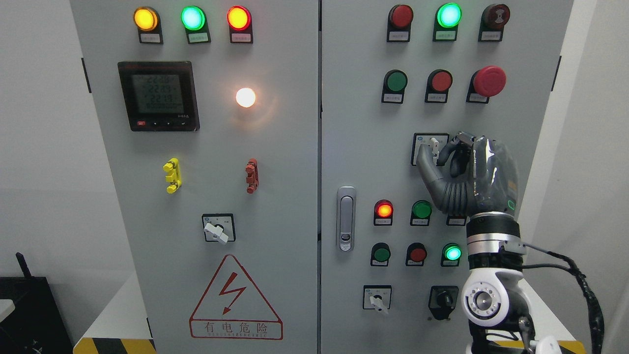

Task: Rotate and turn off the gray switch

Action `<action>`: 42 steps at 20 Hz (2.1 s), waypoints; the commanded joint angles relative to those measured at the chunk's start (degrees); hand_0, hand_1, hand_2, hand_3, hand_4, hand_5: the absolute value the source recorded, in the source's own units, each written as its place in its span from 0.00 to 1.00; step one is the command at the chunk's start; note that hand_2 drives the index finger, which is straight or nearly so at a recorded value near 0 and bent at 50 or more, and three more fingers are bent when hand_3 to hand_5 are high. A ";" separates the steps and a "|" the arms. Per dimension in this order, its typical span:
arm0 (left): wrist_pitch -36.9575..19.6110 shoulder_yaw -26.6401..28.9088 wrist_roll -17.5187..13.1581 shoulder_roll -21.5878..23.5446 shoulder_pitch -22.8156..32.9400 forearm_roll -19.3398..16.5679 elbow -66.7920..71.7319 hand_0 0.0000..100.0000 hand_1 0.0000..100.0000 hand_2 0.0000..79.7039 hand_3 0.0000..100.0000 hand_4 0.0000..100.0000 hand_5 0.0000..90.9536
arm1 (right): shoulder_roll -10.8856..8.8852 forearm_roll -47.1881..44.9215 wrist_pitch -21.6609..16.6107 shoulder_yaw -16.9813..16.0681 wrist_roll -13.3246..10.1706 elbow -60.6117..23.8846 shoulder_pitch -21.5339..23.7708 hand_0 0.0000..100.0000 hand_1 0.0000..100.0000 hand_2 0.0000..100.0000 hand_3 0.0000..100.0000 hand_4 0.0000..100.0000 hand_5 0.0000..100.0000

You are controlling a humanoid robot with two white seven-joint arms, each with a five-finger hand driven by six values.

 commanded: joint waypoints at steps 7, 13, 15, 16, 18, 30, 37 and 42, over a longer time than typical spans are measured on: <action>0.01 0.44 -0.02 0.01 -0.53 1.14 -1.49 0.12 0.39 0.00 0.00 0.00 0.00 | -0.01 -0.05 -0.05 -0.16 -0.09 -0.04 0.09 0.40 0.44 0.74 1.00 0.93 1.00; 0.01 0.44 -0.02 0.01 -0.53 1.14 -1.49 0.12 0.39 0.00 0.00 0.00 0.00 | 0.08 -0.14 -0.57 -0.07 0.00 -0.31 0.35 0.32 0.45 0.74 1.00 0.93 1.00; 0.01 0.44 -0.02 0.01 -0.53 1.14 -1.49 0.12 0.39 0.00 0.00 0.00 0.00 | -0.01 -0.22 -0.66 -0.07 0.00 -0.39 0.35 0.31 0.44 0.74 1.00 0.93 1.00; 0.01 0.44 -0.02 0.01 -0.53 1.14 -1.49 0.12 0.39 0.00 0.00 0.00 0.00 | -0.01 -0.23 -0.66 -0.07 0.00 -0.39 0.35 0.31 0.44 0.74 1.00 0.93 1.00; 0.01 0.44 -0.02 0.01 -0.53 1.14 -1.49 0.12 0.39 0.00 0.00 0.00 0.00 | 0.08 -0.23 -0.66 -0.16 -0.09 -0.57 0.35 0.30 0.43 0.74 1.00 0.93 1.00; 0.01 0.44 -0.02 0.01 -0.53 1.14 -1.49 0.12 0.39 0.00 0.00 0.00 0.00 | -0.36 -0.23 -1.10 -0.16 -0.44 -1.80 1.06 0.27 0.44 0.74 1.00 0.94 1.00; 0.01 0.44 -0.02 0.01 -0.53 1.14 -1.49 0.12 0.39 0.00 0.00 0.00 0.00 | -0.54 -0.31 -2.94 -0.25 -2.19 -2.94 1.41 0.27 0.44 0.74 1.00 0.93 1.00; 0.01 0.44 -0.02 0.01 -0.53 1.14 -1.49 0.12 0.39 0.00 0.00 0.00 0.00 | -0.63 -0.93 -8.56 -0.51 -2.99 -7.86 4.39 0.27 0.42 0.73 1.00 0.93 1.00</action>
